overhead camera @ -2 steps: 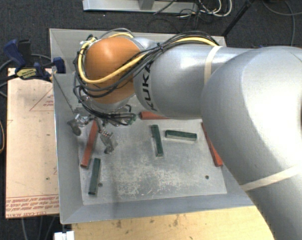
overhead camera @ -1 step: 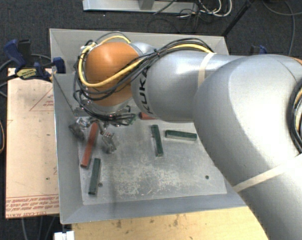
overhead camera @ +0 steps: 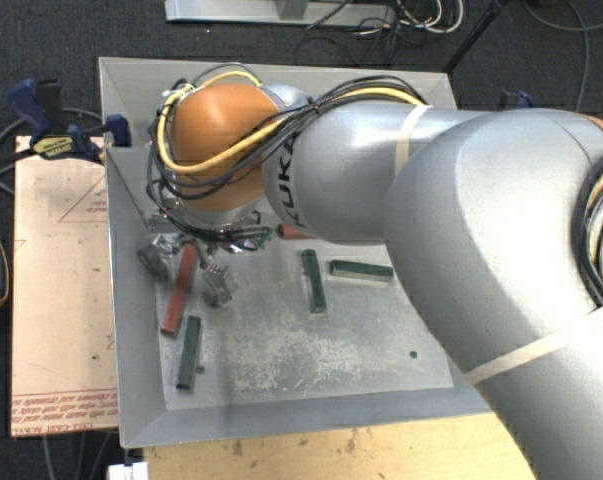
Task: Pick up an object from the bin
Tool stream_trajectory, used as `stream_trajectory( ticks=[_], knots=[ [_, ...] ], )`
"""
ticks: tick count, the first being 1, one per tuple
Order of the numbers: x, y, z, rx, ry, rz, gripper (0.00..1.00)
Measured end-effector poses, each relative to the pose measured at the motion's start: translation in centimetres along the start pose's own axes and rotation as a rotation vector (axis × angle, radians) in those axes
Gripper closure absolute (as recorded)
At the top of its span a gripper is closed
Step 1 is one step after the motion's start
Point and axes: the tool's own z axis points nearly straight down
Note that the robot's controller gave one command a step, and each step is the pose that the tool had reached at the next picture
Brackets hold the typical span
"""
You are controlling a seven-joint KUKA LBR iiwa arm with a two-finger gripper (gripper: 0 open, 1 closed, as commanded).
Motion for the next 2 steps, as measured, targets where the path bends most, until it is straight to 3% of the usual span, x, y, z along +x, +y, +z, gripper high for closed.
stream_trajectory(
  ticks=[1, 2],
  knots=[
    [-0.1, 0.1, 0.0, -0.002, -0.002, 0.0, 1.0],
    [-0.3, 0.0, -4.0, 0.002, -0.007, 0.001, 1.0]
  ],
)
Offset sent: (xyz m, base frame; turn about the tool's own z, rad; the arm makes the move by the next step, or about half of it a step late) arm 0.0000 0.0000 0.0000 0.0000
